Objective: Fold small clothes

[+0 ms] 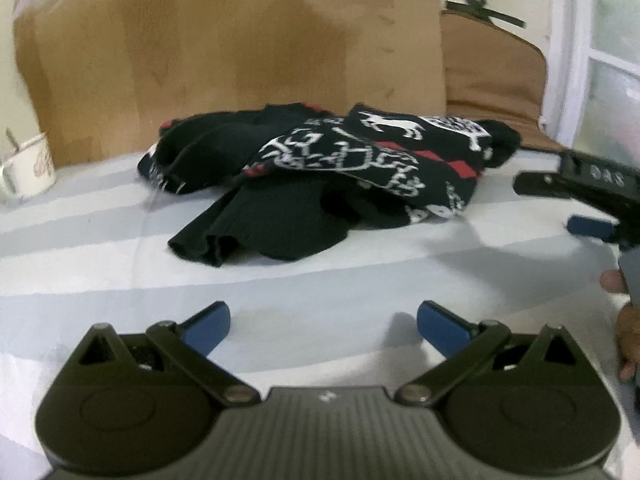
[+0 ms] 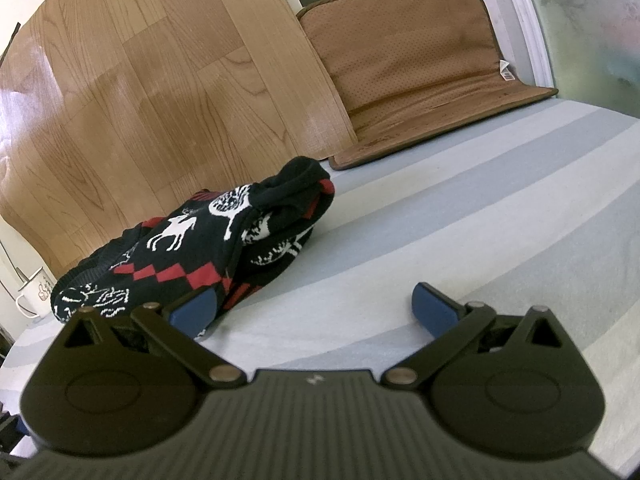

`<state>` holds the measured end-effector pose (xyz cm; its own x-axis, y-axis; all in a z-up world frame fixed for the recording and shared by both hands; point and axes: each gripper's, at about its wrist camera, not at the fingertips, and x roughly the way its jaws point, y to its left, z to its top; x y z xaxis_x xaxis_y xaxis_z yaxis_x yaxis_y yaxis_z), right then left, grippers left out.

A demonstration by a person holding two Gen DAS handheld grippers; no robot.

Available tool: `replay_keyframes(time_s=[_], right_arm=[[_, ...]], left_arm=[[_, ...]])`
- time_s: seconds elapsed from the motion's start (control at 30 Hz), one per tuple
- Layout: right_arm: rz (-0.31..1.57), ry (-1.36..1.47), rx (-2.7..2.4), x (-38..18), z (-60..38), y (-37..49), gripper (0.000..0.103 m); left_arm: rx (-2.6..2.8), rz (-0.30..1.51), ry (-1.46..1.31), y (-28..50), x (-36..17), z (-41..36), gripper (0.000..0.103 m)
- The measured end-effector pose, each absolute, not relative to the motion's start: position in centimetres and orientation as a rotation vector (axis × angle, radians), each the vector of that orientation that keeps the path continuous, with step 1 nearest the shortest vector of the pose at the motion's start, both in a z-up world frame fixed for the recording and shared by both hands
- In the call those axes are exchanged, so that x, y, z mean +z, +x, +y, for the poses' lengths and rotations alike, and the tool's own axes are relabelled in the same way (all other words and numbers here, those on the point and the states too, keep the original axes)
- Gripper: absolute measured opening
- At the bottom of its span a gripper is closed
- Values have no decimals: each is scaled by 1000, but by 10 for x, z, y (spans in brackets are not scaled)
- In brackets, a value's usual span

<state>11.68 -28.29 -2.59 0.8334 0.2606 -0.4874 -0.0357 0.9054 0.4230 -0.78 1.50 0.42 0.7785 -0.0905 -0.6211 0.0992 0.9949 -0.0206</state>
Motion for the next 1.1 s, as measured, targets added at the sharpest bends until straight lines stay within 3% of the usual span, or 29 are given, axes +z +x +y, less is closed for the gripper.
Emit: replay_keyframes(time_s=[0.23,1.1], right_arm=[[568,413,161,-26,-283,117,103],[567,413,162,-26,-283,116,103]], left_arm=[[-24,628,-177,-10,9,41,103],[-42,630,-78,-8,11,36,103]])
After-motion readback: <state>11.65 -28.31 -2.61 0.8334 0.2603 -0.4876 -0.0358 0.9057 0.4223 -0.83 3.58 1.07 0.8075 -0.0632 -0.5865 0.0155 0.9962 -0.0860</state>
